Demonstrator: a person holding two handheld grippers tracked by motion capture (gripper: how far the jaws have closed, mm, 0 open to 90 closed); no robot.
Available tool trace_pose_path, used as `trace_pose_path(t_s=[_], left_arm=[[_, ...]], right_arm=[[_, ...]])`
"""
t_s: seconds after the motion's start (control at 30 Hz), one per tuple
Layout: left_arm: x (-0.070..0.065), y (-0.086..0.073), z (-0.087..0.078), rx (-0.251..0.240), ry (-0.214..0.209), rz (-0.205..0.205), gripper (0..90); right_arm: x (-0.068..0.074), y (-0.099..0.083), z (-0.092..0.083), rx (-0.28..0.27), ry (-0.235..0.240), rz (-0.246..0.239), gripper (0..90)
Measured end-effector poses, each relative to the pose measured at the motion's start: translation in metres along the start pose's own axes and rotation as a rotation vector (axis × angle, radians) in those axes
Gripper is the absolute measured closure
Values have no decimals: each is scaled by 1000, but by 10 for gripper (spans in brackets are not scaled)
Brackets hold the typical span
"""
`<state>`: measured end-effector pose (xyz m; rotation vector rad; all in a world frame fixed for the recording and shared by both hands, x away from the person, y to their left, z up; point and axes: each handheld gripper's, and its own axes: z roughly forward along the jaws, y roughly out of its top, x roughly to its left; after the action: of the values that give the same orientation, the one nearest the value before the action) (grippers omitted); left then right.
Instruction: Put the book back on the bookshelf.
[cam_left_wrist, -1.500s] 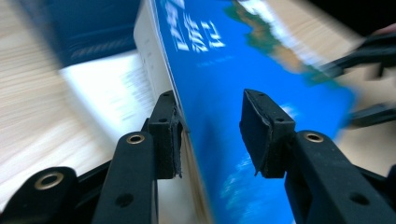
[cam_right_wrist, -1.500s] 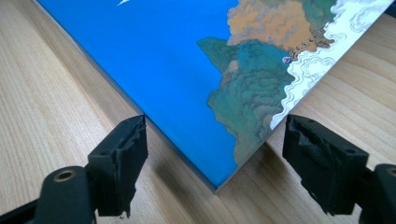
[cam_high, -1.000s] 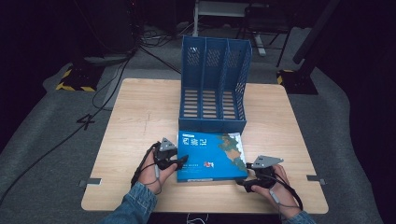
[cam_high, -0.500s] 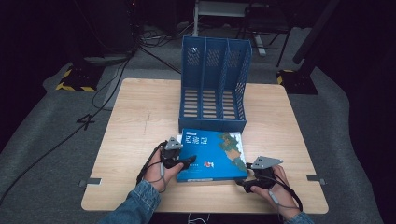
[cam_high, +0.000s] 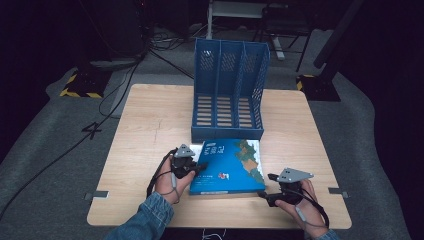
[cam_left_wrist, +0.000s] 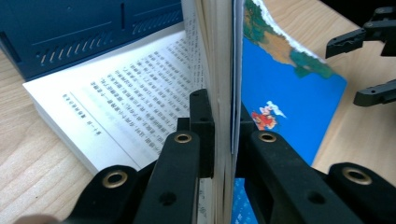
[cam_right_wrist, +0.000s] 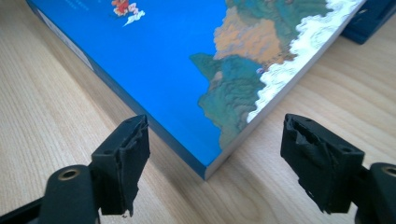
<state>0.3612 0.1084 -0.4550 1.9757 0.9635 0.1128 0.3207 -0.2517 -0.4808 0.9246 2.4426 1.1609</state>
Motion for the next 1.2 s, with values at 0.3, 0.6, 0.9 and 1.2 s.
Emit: trace_pose_path(t_s=[0.3,0.6,0.9,1.2], left_arm=[[-11,18,-10,-8,-19,38,856],[-21,37,-15,4,-16,79,856],[-30,55,-17,21,-8,111,856],[-36,64,-17,31,-17,114,856]], right_arm=[[16,10,0,-26,12,-61,222],[26,26,4,-71,11,-129,187],[37,38,15,-95,9,-181,169],[46,44,27,-83,10,-206,170]])
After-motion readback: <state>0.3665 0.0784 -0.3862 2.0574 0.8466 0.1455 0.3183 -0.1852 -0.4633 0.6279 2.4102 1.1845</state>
